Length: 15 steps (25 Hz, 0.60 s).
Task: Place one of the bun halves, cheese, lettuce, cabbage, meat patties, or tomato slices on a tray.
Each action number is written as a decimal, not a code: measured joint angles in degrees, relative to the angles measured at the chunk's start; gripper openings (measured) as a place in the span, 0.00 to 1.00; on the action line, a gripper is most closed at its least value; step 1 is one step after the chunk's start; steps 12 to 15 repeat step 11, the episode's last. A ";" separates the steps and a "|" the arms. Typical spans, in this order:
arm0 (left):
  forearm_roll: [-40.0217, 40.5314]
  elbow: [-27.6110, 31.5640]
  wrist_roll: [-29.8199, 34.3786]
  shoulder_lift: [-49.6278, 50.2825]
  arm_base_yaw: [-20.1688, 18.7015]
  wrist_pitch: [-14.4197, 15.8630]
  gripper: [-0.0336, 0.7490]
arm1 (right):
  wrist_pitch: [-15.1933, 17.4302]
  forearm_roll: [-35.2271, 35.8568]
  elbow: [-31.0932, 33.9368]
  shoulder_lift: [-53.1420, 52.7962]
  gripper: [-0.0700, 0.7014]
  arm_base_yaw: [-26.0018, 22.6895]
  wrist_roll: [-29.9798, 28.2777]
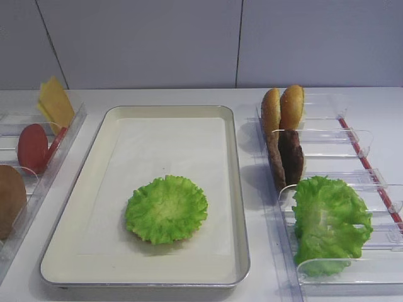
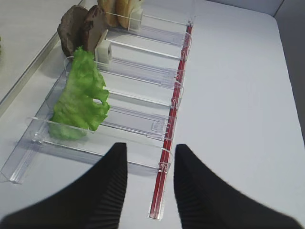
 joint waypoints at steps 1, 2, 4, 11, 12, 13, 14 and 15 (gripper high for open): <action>0.00 0.00 0.00 0.00 0.00 0.00 0.74 | 0.00 0.00 0.00 0.00 0.45 0.00 0.00; 0.00 0.00 0.00 0.00 0.00 0.00 0.74 | 0.00 0.00 0.00 0.00 0.45 0.00 0.00; 0.00 0.00 0.00 0.00 0.00 0.00 0.74 | 0.00 0.00 0.00 0.00 0.45 0.00 0.00; 0.00 0.00 0.00 0.00 0.00 0.00 0.74 | 0.00 0.00 0.00 0.00 0.45 0.00 0.00; 0.00 0.00 0.00 0.00 0.00 0.00 0.74 | 0.00 0.00 0.00 0.00 0.45 0.00 0.00; 0.00 0.00 0.00 0.00 0.00 0.00 0.74 | 0.00 0.00 0.00 0.00 0.45 0.00 0.00; 0.00 0.00 0.00 0.00 0.00 0.00 0.74 | 0.00 0.00 0.00 0.00 0.45 0.00 0.00; 0.00 0.00 0.00 0.00 0.00 0.00 0.74 | 0.00 0.00 0.00 0.00 0.45 0.00 0.00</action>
